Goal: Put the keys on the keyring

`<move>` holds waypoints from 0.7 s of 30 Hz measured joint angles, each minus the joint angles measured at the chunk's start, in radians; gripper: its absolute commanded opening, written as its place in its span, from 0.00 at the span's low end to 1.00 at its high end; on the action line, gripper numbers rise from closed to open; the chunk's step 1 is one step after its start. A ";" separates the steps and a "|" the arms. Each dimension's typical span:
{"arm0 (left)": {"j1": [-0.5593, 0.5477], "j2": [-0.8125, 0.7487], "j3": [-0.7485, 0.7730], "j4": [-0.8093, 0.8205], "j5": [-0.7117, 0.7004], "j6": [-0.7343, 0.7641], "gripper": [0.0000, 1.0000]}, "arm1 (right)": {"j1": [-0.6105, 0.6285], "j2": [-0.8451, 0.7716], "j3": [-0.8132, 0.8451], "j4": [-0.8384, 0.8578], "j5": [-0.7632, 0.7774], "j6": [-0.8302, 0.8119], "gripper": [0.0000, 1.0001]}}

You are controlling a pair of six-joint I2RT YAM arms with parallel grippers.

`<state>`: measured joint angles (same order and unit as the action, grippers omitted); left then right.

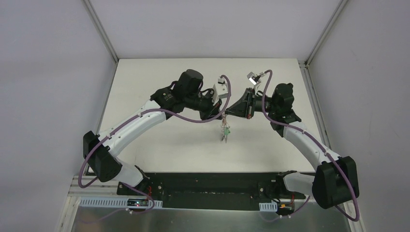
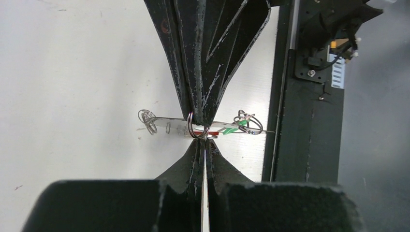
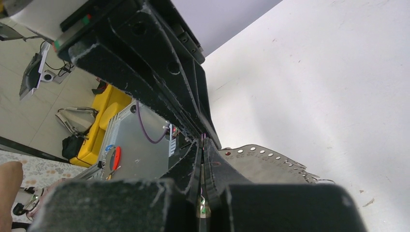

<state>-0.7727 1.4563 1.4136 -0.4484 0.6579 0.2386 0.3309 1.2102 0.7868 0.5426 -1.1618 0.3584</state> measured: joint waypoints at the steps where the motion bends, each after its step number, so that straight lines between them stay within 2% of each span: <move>1: -0.006 0.000 0.004 -0.005 -0.025 0.008 0.00 | 0.000 0.001 0.000 -0.002 0.005 0.000 0.00; 2: -0.012 0.000 0.006 -0.009 -0.040 0.013 0.00 | 0.000 0.002 0.000 -0.002 0.008 0.000 0.00; 7: -0.027 0.003 0.041 -0.059 -0.095 0.035 0.22 | -0.001 0.005 0.000 -0.001 0.018 0.000 0.00; 12: -0.033 0.003 0.050 -0.083 -0.120 0.043 0.37 | -0.004 0.005 -0.001 -0.001 0.018 -0.006 0.00; 15: -0.031 0.003 0.050 -0.089 -0.119 0.042 0.44 | -0.008 0.004 -0.013 0.006 0.010 -0.009 0.00; 21: -0.011 0.003 0.050 -0.082 -0.083 0.006 0.49 | -0.009 0.004 -0.033 0.008 -0.022 -0.019 0.00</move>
<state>-0.7837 1.4590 1.4635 -0.5301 0.5747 0.2447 0.3222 1.2144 0.7540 0.5510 -1.1835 0.3393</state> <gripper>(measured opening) 0.472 0.008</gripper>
